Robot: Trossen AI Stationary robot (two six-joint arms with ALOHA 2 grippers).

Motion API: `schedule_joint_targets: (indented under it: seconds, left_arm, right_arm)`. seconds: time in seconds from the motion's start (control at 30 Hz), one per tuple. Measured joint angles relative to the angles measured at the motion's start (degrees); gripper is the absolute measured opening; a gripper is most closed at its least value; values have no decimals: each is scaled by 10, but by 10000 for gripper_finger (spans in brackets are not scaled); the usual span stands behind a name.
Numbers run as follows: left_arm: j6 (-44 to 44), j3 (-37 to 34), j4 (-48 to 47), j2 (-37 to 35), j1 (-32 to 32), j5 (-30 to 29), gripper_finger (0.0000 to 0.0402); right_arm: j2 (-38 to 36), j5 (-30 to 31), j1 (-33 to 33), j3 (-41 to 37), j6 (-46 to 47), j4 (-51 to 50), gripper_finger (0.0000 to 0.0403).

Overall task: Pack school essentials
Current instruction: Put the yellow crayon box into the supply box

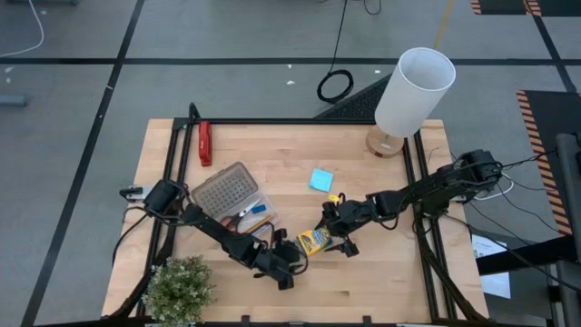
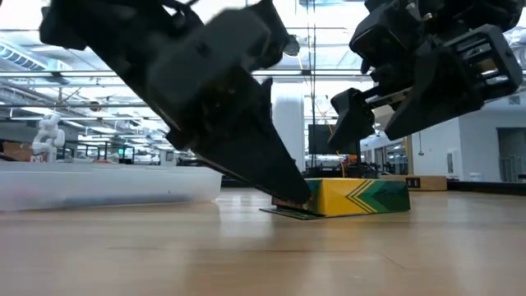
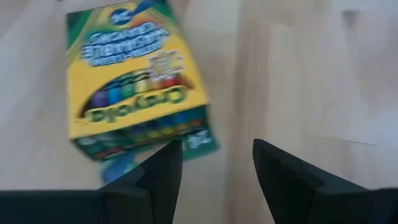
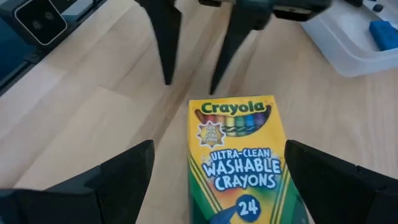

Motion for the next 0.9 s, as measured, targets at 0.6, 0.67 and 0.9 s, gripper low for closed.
schedule_joint_targets:
  seconds: [0.6,0.67,0.9]
  left_arm:
    - [-8,0,-39,0,3,-13,200]
    - [-8,0,-39,0,3,-13,200]
    - [-6,0,-40,0,3,-13,200]
  right_arm:
    - [12,-12,-7,0,28,15,355]
    - [13,-10,-9,0,26,12,355]
    - [47,3,-16,0,10,31,355]
